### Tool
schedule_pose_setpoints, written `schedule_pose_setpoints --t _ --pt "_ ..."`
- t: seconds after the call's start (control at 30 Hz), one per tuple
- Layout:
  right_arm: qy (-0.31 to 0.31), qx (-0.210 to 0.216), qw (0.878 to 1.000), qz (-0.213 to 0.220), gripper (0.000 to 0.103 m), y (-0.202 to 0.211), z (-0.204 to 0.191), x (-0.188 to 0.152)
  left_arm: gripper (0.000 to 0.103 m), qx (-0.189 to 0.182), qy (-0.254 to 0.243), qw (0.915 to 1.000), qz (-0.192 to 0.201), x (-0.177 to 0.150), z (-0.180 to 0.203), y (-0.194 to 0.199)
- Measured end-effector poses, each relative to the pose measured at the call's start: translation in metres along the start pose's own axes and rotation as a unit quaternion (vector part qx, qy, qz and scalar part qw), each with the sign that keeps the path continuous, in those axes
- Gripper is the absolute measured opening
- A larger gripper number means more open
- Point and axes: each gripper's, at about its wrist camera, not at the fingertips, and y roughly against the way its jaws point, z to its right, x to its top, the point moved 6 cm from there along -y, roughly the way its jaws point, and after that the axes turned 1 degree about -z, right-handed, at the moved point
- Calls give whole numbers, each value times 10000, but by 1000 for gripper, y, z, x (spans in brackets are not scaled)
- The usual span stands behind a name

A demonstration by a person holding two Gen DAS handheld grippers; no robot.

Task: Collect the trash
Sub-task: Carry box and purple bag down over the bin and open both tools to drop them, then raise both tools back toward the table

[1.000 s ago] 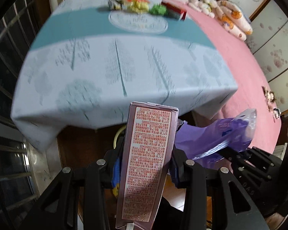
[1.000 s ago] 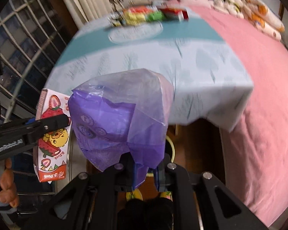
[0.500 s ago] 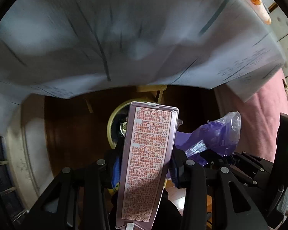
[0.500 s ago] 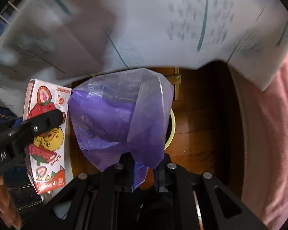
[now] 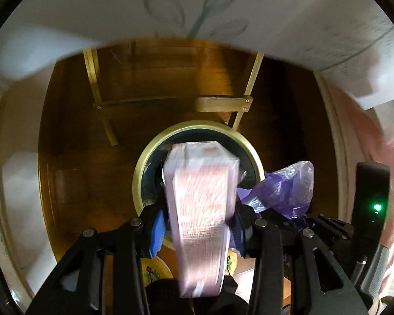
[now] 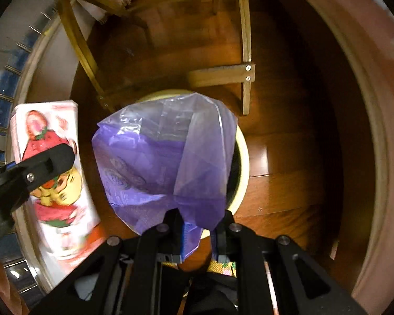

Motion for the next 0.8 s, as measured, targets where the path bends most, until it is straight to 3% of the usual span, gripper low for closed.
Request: schedule_pose_setpoints --t 0.07,0.13,0.2,0.27,0.33,0.37,0.63,0.8 --pt "6 -4 10000 -54 14 -11 2 2 45 37 -48 10000 -47 0 0 -12" --pt "18 58 9999 -116 14 -22 5 2 56 64 -65 9999 -64 2 -2 -19" --pt "32 172 9995 -253 16 -30 3 4 74 76 -47 9999 -79 2 -6 -23" --pt "32 237 9992 -316 27 -35 1 2 77 84 -14 9999 -82 1 -11 -24" --pt "84 213 9994 -263 53 -36 -3 6 81 156 -9 9998 -91 2 -14 -24" --pt "112 180 9995 -213 57 -33 -4 6 85 197 -8 9998 -90 4 -16 -25" --pt "40 178 9998 -60 58 -18 -10 6 86 348 41 9994 34 6 -31 -5" --pt "7 259 9996 56 58 14 -19 4 86 418 -32 9990 166 3 -30 32"
